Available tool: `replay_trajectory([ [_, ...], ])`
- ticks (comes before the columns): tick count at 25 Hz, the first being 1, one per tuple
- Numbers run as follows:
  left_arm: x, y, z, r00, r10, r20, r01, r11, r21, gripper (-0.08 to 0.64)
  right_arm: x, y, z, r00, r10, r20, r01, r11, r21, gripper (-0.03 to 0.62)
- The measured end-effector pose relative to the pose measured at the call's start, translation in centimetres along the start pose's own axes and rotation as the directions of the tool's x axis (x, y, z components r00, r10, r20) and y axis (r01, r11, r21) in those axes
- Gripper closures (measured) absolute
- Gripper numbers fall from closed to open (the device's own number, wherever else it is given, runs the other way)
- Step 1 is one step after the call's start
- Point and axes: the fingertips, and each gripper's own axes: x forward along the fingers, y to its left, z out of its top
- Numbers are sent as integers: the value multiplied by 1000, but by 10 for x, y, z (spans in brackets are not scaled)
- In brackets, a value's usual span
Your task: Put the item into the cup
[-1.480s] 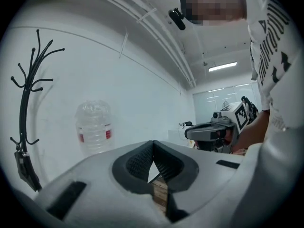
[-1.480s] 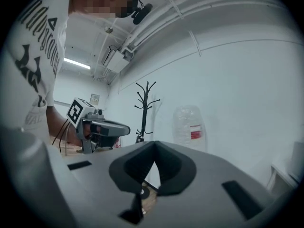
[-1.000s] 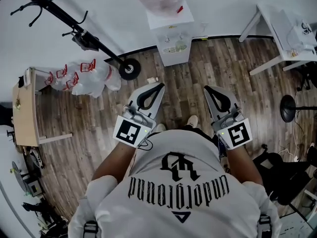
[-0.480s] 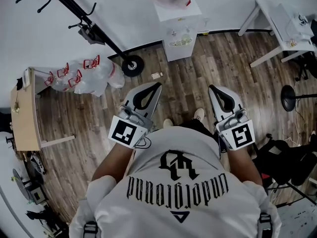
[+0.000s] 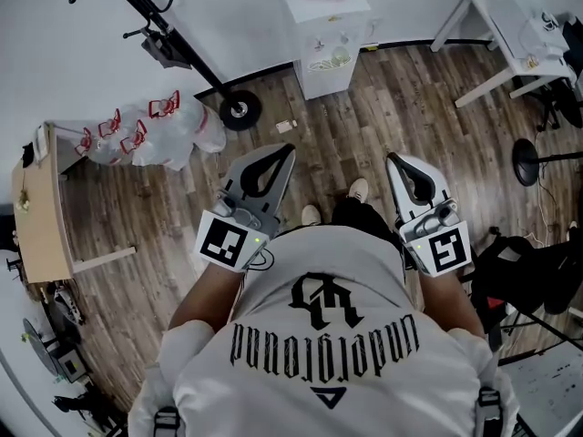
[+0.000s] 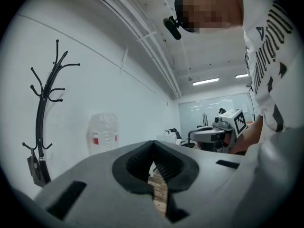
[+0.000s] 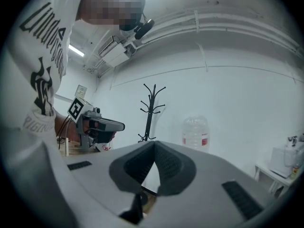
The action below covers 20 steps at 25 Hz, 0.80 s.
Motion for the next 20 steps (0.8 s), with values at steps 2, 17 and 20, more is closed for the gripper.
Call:
replay_trajectory([
  [2,-3,1,1,1000,-2,5,2,1000,-1,552,-1,2,1,1000,-5,1,5,1000,0,587],
  [17,-8,18,4,1000,-1,17,1,1000,-5,552,13,6,7,1000,-8,14,8,1000,1,587],
  [20,-8,21,4,1000,-3,19,3,1000,-6,552,17,5,12,999,-5,54,5,1000,-11,587],
])
